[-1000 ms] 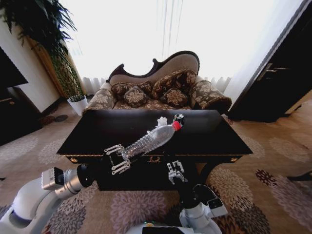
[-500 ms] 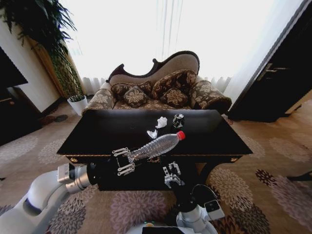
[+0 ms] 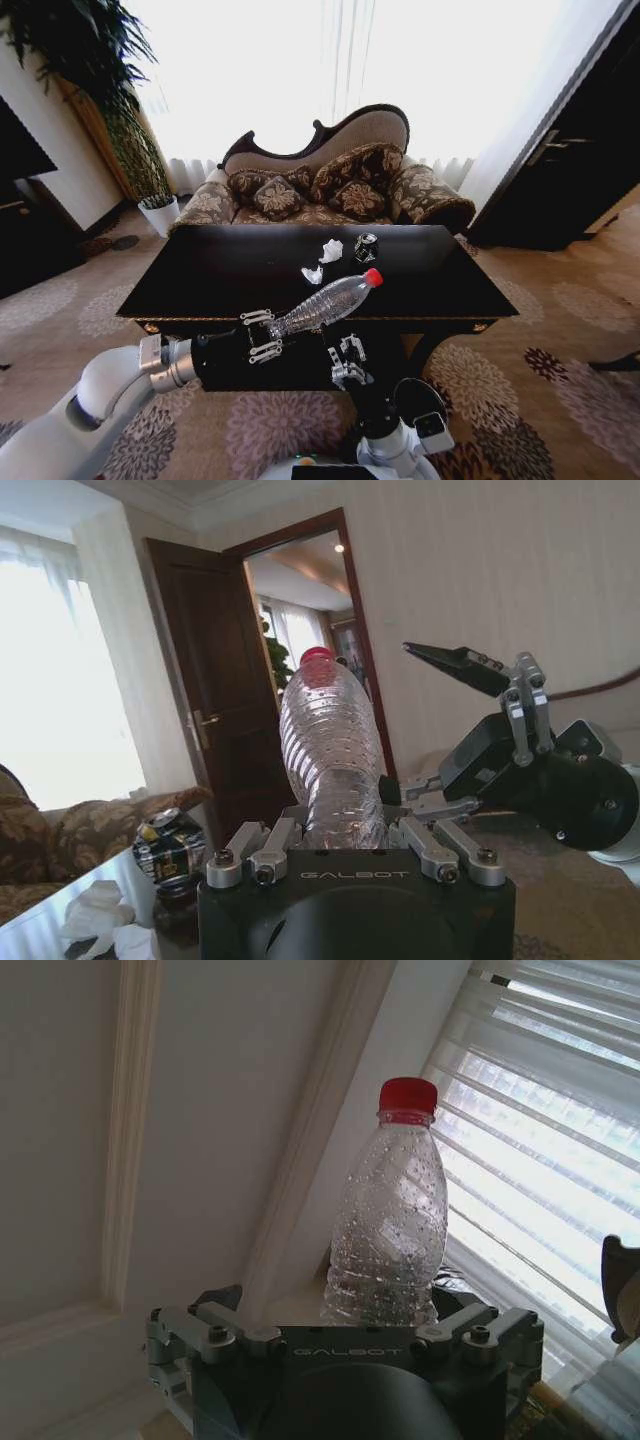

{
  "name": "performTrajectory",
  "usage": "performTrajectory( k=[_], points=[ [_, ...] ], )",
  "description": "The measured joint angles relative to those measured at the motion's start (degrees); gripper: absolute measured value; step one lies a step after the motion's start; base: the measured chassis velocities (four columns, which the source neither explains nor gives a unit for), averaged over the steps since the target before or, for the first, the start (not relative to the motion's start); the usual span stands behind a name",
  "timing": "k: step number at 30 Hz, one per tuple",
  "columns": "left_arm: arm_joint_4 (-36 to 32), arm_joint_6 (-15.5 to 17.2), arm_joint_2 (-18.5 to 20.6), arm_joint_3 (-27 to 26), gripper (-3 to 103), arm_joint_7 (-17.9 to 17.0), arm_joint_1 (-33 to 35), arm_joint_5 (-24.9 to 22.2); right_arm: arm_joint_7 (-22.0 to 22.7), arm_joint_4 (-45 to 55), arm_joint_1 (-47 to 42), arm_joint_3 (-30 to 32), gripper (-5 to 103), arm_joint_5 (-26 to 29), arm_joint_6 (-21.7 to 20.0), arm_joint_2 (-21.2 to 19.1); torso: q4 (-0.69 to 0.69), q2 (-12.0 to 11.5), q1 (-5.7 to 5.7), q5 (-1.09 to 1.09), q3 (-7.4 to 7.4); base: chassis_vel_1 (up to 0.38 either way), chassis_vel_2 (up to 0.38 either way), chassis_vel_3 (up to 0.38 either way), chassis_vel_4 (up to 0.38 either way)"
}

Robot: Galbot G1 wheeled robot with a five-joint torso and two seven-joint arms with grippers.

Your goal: Move to the front of the table and place the trash on the table into the trash bin.

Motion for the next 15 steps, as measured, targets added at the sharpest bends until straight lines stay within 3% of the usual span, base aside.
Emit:
performTrajectory(
  k=[12, 15],
  points=[
    [-2.1, -0.1, 0.7, -1.6, 32, 1.5, 0.3, -0.6, 0.0, -1.3, 0.6, 0.8, 100, -0.5, 0.0, -0.3, 0.01, 0.0, 0.00, 0.00, 0.00, 0.000, 0.000, 0.000, 0.000],
    [-1.7, -0.3, 0.7, 0.1, 32, 2.4, 0.9, 1.7, 0.1, -1.4, 0.9, 1.0, 100, -0.2, -0.1, -0.3, 0.01, 0.0, 0.00, 0.00, 0.00, 0.000, 0.000, 0.000, 0.000]
  ],
)
